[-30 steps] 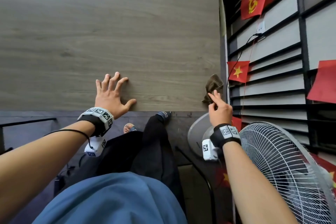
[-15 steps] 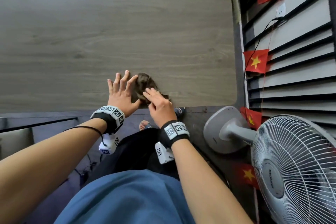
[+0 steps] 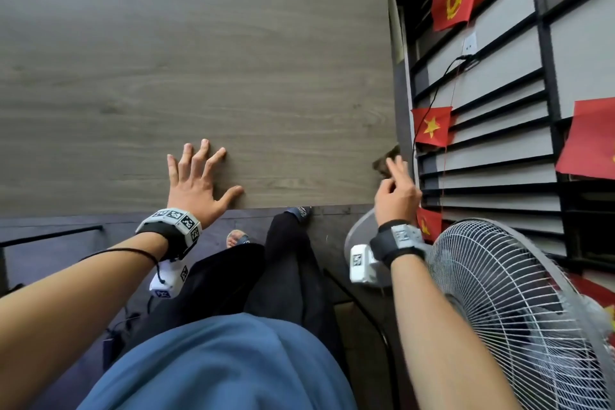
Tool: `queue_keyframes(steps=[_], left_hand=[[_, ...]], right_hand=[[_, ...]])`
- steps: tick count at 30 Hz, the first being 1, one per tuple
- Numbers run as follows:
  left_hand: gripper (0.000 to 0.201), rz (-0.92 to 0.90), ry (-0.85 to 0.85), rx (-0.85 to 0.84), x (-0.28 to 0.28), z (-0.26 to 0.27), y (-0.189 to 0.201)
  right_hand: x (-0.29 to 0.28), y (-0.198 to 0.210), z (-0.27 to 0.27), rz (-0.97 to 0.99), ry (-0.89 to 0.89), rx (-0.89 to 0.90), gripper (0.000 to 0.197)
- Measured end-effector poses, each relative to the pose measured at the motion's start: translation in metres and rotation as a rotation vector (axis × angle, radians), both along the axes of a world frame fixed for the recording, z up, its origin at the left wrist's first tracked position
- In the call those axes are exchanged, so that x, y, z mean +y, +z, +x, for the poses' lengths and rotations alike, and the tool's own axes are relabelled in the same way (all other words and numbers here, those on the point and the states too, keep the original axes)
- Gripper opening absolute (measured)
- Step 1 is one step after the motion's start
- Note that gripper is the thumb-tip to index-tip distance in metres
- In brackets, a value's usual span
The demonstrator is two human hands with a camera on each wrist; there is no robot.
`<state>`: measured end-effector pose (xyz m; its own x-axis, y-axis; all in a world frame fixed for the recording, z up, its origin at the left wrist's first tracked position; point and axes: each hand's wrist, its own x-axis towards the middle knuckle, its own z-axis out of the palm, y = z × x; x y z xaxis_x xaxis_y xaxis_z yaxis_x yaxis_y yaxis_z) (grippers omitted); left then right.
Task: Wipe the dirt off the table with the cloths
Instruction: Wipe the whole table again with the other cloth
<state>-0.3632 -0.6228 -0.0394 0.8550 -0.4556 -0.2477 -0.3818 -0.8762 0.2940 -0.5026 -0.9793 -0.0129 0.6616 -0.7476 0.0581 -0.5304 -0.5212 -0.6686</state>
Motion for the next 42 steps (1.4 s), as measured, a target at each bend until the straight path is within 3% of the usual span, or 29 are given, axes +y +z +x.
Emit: queue_keyframes(steps=[2,7,12,15,19,23,27,31,35,39,42], left_hand=[[0.089,-0.009,0.01,0.0,-0.001,0.0,0.001],[0.088,-0.015,0.031,-0.009,-0.001,0.002,0.001],[0.085,0.002,0.034,-0.027,-0.001,0.002,0.001],[0.076,-0.005,0.088,-0.023,-0.006,0.0,0.003],[0.067,-0.001,0.201,-0.046,-0.019,0.005,0.006],[0.056,0.051,0.327,-0.062,-0.041,0.018,0.009],[0.051,0.099,0.328,-0.07,-0.054,0.024,0.007],[0.061,0.109,0.264,-0.005,-0.054,0.026,0.009],[0.07,0.062,0.14,0.003,-0.015,0.014,0.018],[0.071,0.087,0.193,0.037,0.039,-0.001,0.028],[0.075,0.098,0.268,0.112,0.074,-0.01,0.031]], right_hand=[[0.048,-0.002,0.013,0.025,0.137,-0.023,0.052],[0.177,-0.003,0.046,0.204,0.693,0.165,0.064],[0.174,-0.006,0.091,0.207,0.873,0.186,0.062],[0.131,-0.013,0.112,0.147,0.818,0.187,0.06],[0.037,-0.008,0.113,0.131,0.512,0.209,0.056],[-0.046,0.011,0.065,0.059,0.454,0.324,0.056],[-0.081,0.023,0.018,0.042,0.385,0.465,0.053],[-0.055,0.035,0.014,-0.009,0.36,0.364,0.047],[0.023,0.045,0.04,0.021,0.46,0.208,0.046],[0.111,0.057,0.084,0.115,0.571,0.155,0.05],[0.168,0.068,0.109,0.145,0.651,0.226,0.046]])
